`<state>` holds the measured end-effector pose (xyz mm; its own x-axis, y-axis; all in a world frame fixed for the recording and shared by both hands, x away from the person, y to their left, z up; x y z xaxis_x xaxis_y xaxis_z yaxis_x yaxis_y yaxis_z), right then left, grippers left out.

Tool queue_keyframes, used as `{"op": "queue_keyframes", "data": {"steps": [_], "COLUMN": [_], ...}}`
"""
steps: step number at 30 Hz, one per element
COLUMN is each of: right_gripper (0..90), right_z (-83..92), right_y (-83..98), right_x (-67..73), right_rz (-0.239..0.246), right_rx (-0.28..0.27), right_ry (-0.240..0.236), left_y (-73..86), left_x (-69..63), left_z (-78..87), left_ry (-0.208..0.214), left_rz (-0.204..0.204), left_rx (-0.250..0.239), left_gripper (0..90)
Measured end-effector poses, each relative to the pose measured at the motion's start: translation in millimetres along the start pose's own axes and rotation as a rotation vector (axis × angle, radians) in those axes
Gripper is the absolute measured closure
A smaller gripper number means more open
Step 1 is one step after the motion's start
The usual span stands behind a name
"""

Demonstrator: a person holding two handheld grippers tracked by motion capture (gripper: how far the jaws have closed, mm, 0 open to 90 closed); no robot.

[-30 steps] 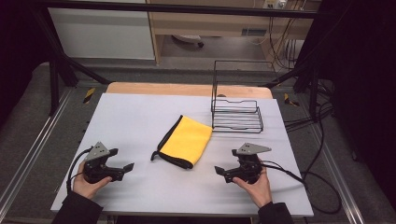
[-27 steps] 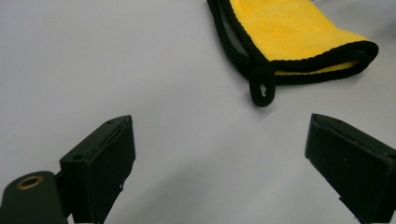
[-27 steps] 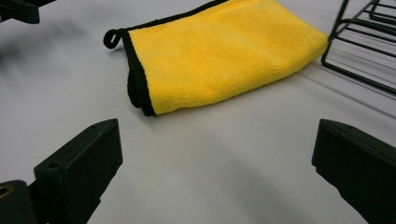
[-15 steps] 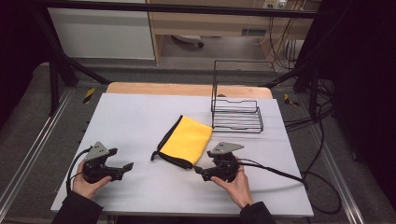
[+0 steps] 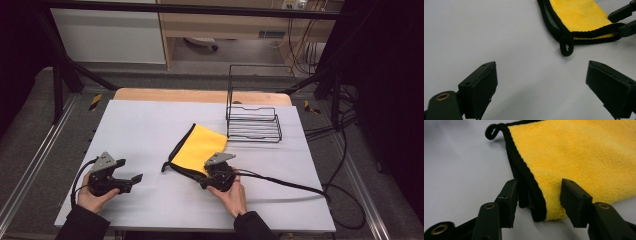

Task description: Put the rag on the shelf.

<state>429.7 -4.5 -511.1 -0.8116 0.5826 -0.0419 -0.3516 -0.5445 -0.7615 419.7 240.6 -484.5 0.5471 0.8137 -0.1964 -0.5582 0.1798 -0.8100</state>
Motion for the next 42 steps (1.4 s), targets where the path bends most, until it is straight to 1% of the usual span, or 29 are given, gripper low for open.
{"op": "queue_keyframes", "data": {"steps": [3, 5, 8, 10, 13, 15, 16, 20, 22, 24, 26, 29, 31, 33, 34, 35, 38, 40, 42], "right_gripper": [57.1, 65.9, 76.2, 80.0, 83.3, 84.0, 84.2, 84.4, 84.4, 84.4, 84.3, 84.3, 84.2, 84.0, 83.8, 83.7, 82.5, 79.4, 73.2], "right_z": [-2.9, -2.7, -1.9, -1.1, 1.6, 5.8, 8.6, 23.9, 32.0, 36.6, 41.7, 49.9, 57.5, 65.3, 68.9, 72.8, 77.1, 76.5, 77.1], "right_y": [2.0, 2.2, 2.8, 2.6, 1.9, -0.2, -1.1, -4.9, -4.7, -2.4, 2.5, 10.8, 17.7, 23.5, 27.4, 32.0, 43.7, 49.6, 50.5], "right_x": [-1.1, -1.9, -1.7, -1.5, -1.6, -2.3, -2.6, -4.3, -3.5, 0.2, 6.2, 10.0, 9.4, 9.7, 9.0, 7.8, 4.6, 2.2, 2.2], "right_rz": [0.011, 0.019, 0.026, 0.031, 0.035, 0.037, 0.046, 0.065, 0.065, 0.069, 0.073, 0.079, 0.088, 0.084, 0.099, 0.105, 0.106, 0.106, 0.108], "right_rx": [0.001, 0.001, 0.004, 0.0, 0.004, 0.004, 0.007, 0.01, 0.015, 0.025, 0.036, 0.051, 0.063, 0.061, 0.07, 0.074, 0.087, 0.084, 0.077], "right_ry": [0.014, 0.019, 0.019, 0.02, 0.016, 0.012, 0.008, 0.008, 0.001, -0.014, -0.035, -0.061, -0.067, -0.088, -0.09, -0.089, -0.1, -0.105, -0.107], "left_y": [0.0, 0.3, 0.2, 0.1, 0.5, 0.5, 0.5, 0.5, 0.4, 0.2, 0.4, 0.4, 0.4, 0.6, 0.7, 0.6, 0.4, 0.2, -0.7], "left_x": [0.0, 0.0, 0.0, 0.5, 0.9, 1.1, 1.2, 1.3, 1.0, 0.8, 0.7, 0.0, -0.3, -0.8, -1.2, -1.5, -4.2, -6.3, -9.4], "left_z": [-0.1, -0.3, 0.2, 0.2, 0.4, 0.5, 0.5, 0.5, 0.6, 0.6, 0.6, 0.7, 0.6, 0.3, 0.3, 0.1, -0.8, -1.3, -1.0], "left_ry": [0.0, -0.002, -0.003, -0.004, -0.006, -0.007, -0.008, -0.009, -0.009, -0.009, -0.01, -0.009, -0.008, -0.007, -0.007, -0.007, -0.003, -0.001, -0.001], "left_rz": [0.001, 0.0, 0.0, 0.001, -0.001, 0.0, 0.0, 0.001, 0.002, 0.002, 0.002, 0.003, 0.005, 0.006, 0.006, 0.005, 0.004, 0.003, 0.001], "left_rx": [0.0, 0.002, 0.001, 0.001, 0.003, 0.003, 0.003, 0.003, 0.002, 0.002, 0.003, 0.003, 0.004, 0.006, 0.006, 0.006, 0.009, 0.012, 0.016], "left_gripper": [10.4, 10.5, 10.5, 10.6, 10.7, 10.8, 10.8, 10.9, 10.8, 10.8, 10.8, 10.8, 10.8, 10.7, 10.7, 10.6, 10.6, 10.6, 10.6]}}
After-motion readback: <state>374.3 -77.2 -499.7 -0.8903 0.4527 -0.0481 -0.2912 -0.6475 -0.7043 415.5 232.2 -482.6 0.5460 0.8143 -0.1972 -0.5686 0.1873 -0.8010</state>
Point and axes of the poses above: each handheld gripper's, and its own axes: z roughly backward along the jaws, y roughly out of its underside, x roughly to its left, the point moved 10 cm from there along -z, roughly forward along the jaws, and after that the axes turned 10 degrees about z, right-handed, at the moved point
